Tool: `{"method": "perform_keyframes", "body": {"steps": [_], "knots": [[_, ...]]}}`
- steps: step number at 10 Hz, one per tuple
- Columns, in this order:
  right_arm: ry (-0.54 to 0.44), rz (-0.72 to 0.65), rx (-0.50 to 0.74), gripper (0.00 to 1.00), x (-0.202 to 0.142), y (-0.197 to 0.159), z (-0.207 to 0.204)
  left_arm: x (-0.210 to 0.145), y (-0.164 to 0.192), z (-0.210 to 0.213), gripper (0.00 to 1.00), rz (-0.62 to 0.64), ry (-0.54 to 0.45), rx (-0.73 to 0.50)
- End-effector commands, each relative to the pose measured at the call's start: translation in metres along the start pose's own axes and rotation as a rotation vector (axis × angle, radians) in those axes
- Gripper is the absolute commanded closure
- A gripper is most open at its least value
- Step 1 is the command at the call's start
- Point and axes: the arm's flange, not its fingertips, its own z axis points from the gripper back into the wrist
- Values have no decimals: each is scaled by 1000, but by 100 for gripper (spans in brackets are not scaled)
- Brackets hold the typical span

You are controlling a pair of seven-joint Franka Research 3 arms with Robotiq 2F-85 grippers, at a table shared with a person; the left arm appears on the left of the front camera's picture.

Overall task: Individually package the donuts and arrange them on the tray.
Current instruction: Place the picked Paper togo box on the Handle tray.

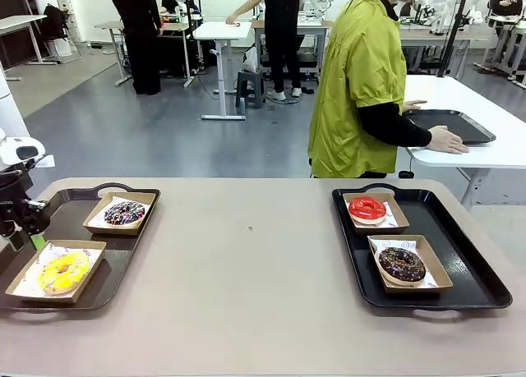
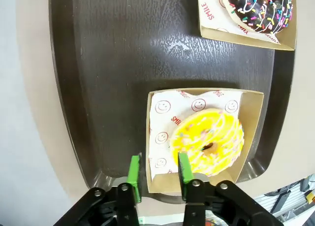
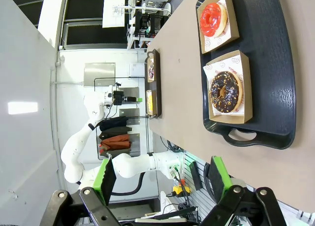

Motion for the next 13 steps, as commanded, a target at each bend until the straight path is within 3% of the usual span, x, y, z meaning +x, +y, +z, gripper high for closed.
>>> {"method": "perform_keyframes", "body": {"steps": [1, 7, 8, 9, 13], "knots": [[-1, 1, 13, 0, -1, 0, 0, 2, 1, 6, 58, -14, 4, -40], [-1, 1, 13, 0, -1, 0, 0, -1, 7, 21, 0, -24, 7, -97], [-1, 1, 13, 0, -1, 0, 0, -2, 11, 30, 0, -49, -9, -145], [-1, 1, 13, 0, -1, 0, 0, -5, 22, 50, 0, -97, 18, -300], [-1, 1, 13, 0, -1, 0, 0, -22, 129, 127, 0, -142, -101, -892]]}}
